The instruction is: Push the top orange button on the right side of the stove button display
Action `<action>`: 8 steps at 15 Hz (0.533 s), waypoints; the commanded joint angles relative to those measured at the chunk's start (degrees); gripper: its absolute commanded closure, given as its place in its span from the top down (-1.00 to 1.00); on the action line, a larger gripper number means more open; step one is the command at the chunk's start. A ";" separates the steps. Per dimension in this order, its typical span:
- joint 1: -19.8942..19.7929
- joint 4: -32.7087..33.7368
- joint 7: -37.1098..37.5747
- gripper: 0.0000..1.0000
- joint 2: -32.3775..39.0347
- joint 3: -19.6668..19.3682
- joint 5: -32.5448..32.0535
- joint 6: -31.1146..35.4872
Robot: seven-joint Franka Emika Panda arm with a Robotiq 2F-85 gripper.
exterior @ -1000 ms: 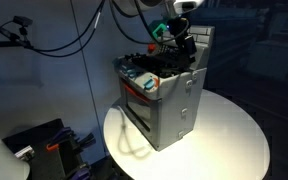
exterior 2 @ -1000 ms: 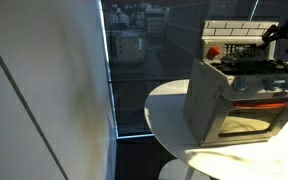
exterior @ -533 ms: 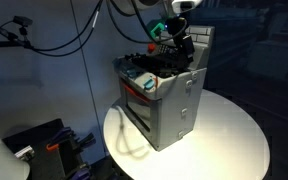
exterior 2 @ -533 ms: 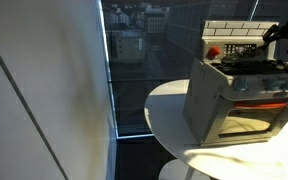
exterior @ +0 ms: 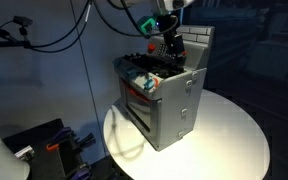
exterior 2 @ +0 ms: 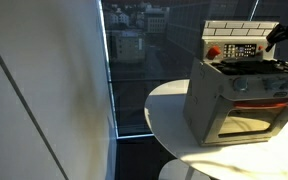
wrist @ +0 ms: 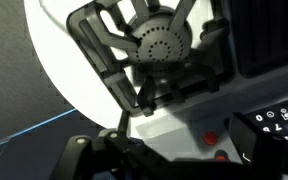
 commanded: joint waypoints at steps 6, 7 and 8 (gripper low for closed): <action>-0.24 -2.15 -8.13 1.00 -9.33 0.65 5.51 -15.86; -0.26 -1.92 -8.31 1.00 -10.30 0.73 5.52 -18.12; -0.31 -1.72 -8.45 1.00 -11.17 0.82 5.39 -20.07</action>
